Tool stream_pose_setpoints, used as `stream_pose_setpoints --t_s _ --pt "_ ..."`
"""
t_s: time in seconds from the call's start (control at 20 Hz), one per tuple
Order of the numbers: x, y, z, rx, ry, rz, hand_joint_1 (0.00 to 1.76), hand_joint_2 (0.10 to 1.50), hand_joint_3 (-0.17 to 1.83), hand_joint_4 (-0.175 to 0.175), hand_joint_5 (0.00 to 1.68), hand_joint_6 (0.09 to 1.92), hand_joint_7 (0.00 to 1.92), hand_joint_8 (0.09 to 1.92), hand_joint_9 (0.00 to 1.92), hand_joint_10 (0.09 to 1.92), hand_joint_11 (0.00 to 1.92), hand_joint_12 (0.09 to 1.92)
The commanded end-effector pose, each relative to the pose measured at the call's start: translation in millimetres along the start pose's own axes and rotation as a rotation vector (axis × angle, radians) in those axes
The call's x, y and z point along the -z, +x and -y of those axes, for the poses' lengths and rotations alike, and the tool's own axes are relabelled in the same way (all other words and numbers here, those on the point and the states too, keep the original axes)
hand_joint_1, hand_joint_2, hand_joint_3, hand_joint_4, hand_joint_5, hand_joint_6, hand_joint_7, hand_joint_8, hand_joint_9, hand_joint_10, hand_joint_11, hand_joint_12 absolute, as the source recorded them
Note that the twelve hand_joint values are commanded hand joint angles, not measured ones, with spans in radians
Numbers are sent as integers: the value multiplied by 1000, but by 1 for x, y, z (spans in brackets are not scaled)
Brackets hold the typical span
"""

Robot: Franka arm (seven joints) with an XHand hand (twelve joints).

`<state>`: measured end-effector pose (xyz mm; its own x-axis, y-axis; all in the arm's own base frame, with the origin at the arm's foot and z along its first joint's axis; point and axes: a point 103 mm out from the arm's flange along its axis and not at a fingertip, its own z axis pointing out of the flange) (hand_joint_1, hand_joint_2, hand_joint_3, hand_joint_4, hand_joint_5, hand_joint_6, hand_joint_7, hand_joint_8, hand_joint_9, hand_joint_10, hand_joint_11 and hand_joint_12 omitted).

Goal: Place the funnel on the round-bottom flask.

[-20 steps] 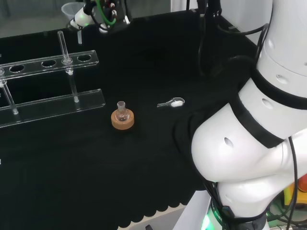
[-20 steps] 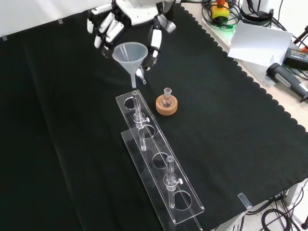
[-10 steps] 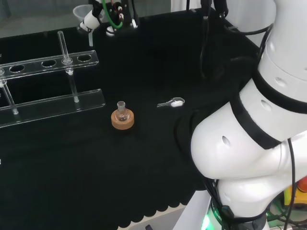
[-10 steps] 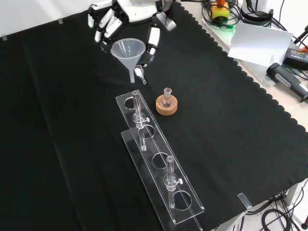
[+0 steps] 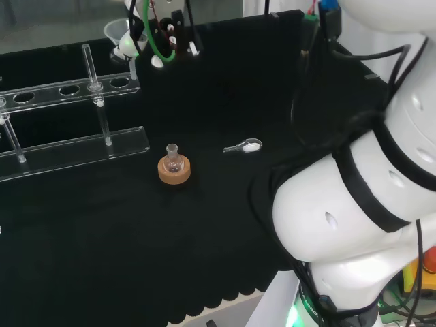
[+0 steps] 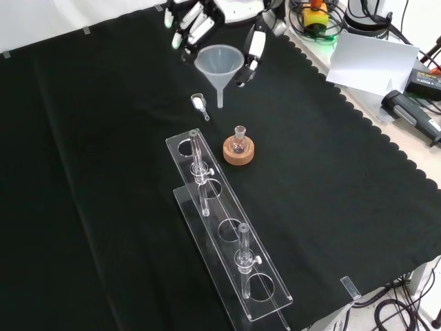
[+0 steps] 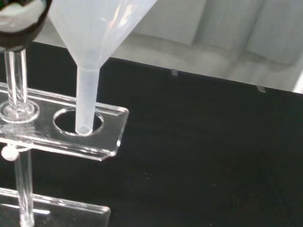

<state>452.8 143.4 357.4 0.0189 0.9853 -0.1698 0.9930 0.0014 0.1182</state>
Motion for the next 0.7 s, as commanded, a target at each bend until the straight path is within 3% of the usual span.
stream_pose_setpoints --t_s 0.05,0.7 --pt "-1 -28 33 -41 31 33 820 545 502 82 757 673 1117 455 763 349 0 1306" --pt "-33 -63 36 -48 52 -13 824 541 521 92 781 676 1126 454 769 350 0 1310"
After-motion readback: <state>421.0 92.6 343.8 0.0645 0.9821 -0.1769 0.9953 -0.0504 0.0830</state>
